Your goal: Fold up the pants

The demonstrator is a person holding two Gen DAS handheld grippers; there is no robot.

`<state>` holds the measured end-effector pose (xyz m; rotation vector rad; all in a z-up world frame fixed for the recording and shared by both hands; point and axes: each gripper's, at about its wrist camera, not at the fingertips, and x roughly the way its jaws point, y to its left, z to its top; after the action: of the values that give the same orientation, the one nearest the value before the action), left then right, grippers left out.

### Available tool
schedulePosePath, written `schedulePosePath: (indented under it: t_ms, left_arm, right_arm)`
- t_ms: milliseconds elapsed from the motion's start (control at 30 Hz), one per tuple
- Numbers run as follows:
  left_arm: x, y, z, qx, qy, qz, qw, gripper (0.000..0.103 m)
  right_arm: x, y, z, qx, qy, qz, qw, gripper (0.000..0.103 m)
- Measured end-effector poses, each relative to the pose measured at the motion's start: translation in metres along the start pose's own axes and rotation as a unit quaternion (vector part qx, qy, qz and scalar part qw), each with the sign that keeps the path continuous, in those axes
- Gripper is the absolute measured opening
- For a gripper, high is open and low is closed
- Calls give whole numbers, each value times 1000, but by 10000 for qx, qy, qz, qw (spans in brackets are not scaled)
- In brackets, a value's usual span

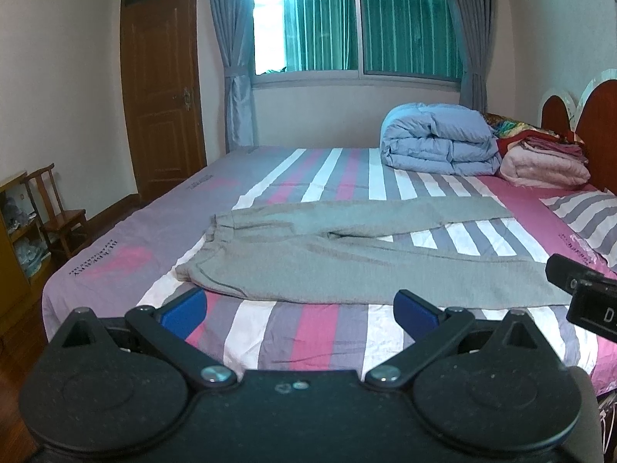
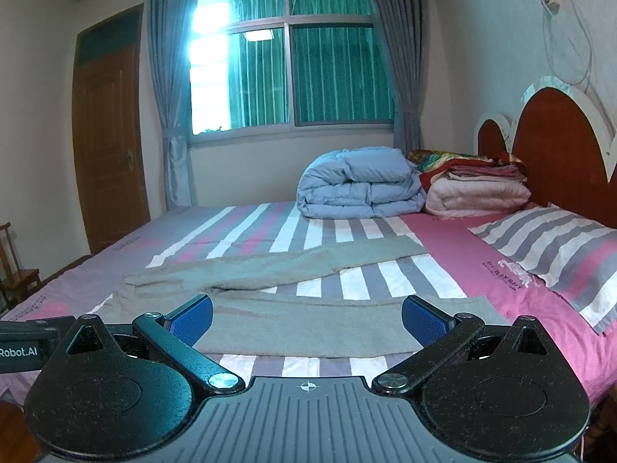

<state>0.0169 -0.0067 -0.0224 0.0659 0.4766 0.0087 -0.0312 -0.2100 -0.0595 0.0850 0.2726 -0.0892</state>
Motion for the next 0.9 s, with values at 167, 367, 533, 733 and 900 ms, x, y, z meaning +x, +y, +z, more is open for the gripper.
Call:
schedulePosePath:
  t_ms: [167, 367, 533, 733, 900]
  left_arm:
    - [4, -1, -2, 12, 114, -38, 9999, 97]
    - [17, 4, -7, -23, 413, -63, 9991, 97]
    - [38, 9, -10, -63, 724, -27, 9974, 97]
    - [79, 8, 4, 17, 961, 114, 9953, 97]
    - [113, 8, 25, 19, 1200, 152, 9927, 97]
  right_arm:
    - [5, -2, -5, 28, 106, 8, 9999, 103]
    - [21, -6, -18, 28, 439, 28, 9990, 103]
    - [44, -9, -30, -132, 822, -76, 9965, 103]
    - [80, -21, -32, -27, 1182, -344, 9924, 103]
    - [119, -32, -15, 93, 1505, -501, 9873, 103]
